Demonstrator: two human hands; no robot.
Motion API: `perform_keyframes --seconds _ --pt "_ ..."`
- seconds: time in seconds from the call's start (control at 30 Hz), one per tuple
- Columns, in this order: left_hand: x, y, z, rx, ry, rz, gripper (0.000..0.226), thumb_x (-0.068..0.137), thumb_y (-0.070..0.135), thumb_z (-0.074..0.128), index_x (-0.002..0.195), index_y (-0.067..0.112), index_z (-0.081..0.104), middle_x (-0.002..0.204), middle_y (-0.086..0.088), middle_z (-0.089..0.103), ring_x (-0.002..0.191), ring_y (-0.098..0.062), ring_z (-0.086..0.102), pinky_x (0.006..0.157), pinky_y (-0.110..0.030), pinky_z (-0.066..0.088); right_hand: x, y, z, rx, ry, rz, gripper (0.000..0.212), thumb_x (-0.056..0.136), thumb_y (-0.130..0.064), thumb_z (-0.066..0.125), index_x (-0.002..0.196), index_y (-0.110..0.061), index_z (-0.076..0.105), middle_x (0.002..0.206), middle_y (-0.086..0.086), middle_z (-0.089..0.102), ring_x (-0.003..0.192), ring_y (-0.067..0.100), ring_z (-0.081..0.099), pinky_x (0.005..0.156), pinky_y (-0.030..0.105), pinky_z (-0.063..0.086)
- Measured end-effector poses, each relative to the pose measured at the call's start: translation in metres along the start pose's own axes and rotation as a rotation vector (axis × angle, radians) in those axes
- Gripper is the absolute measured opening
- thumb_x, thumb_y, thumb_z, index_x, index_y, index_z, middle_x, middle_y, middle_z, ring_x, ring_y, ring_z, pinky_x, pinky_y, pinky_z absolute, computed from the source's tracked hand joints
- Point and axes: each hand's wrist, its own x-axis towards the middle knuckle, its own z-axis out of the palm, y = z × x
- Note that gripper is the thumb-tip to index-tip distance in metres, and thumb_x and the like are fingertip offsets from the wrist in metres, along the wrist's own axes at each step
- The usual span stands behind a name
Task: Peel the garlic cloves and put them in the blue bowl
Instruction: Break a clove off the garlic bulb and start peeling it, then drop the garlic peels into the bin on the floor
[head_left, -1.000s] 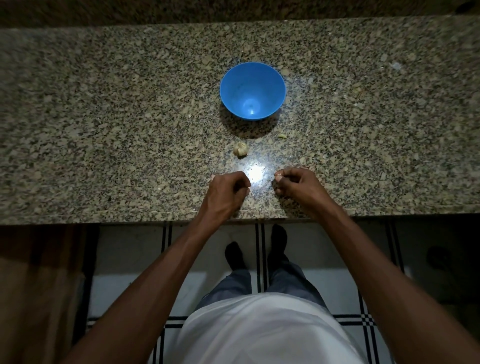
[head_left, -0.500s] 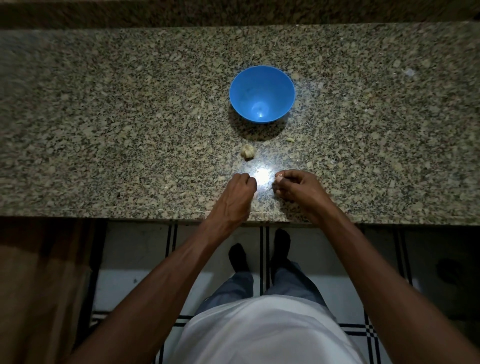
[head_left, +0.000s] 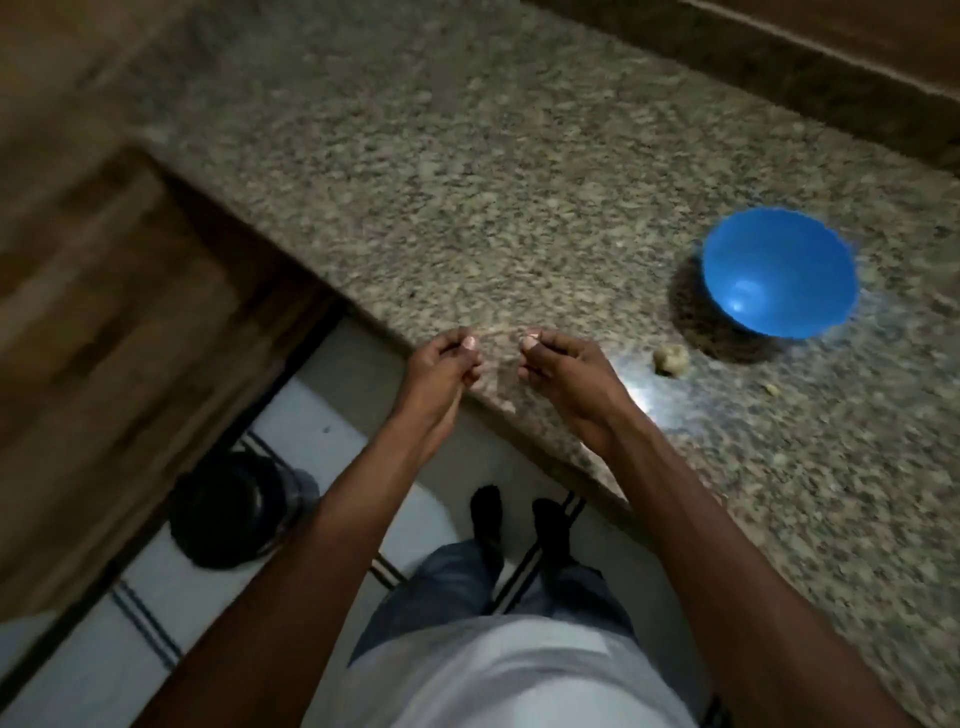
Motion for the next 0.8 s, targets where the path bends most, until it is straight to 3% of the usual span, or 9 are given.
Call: perform_keyframes --seconds 0.13,0.3,0.43,0.63,0.8 --pt "-0.022 0.009 -0.079 -0.148 0.207 0.028 0.010 0.104 0.004 0.060 0.104 0.012 0.067 0.085 0.002 0.066 0.076 -0.005 0.061 0.077 -0.018 0.053 0.013 0.018 0.079 -0.128 -0.192 0.056 0.009 0.102 0.000 0.061 0.102 -0.004 0.069 0.084 0.006 0.066 0.073 0.012 0.063 0.068 0.019 0.057" --pt "-0.061 0.002 -0.200 -0.256 0.455 0.076 0.014 0.103 0.003 0.060 0.098 0.014 0.067 0.084 -0.001 0.062 0.075 -0.008 0.056 0.073 -0.016 0.052 0.010 0.076 0.189 -0.278 -0.379 0.110 0.012 0.100 0.000 0.064 0.096 -0.008 0.072 0.084 0.006 0.066 0.078 0.013 0.063 0.071 0.019 0.058" --pt "-0.088 -0.011 -0.300 -0.376 0.629 0.070 0.016 0.102 0.000 0.059 0.096 0.012 0.067 0.085 -0.003 0.063 0.075 -0.009 0.057 0.067 -0.013 0.053 -0.002 0.136 0.281 -0.376 -0.495 0.161 0.010 0.101 0.001 0.063 0.096 -0.004 0.069 0.075 0.003 0.065 0.070 0.012 0.063 0.070 0.019 0.059" --pt "-0.113 -0.038 -0.444 -0.506 0.763 0.004 0.012 0.101 0.003 0.063 0.099 0.012 0.070 0.086 -0.004 0.067 0.076 -0.010 0.061 0.067 -0.016 0.057 -0.020 0.228 0.394 -0.498 -0.577 0.214 0.022 0.101 0.004 0.061 0.087 -0.010 0.071 0.068 -0.005 0.072 0.068 0.009 0.068 0.078 0.025 0.061" --pt "-0.120 -0.063 -0.520 -0.565 0.809 -0.035 0.012 0.101 0.002 0.063 0.102 0.011 0.070 0.095 -0.006 0.067 0.084 -0.011 0.063 0.079 -0.019 0.057 -0.025 0.278 0.443 -0.601 -0.552 0.233 0.017 0.101 -0.001 0.063 0.090 -0.009 0.073 0.086 0.004 0.071 0.081 0.015 0.067 0.085 0.030 0.061"
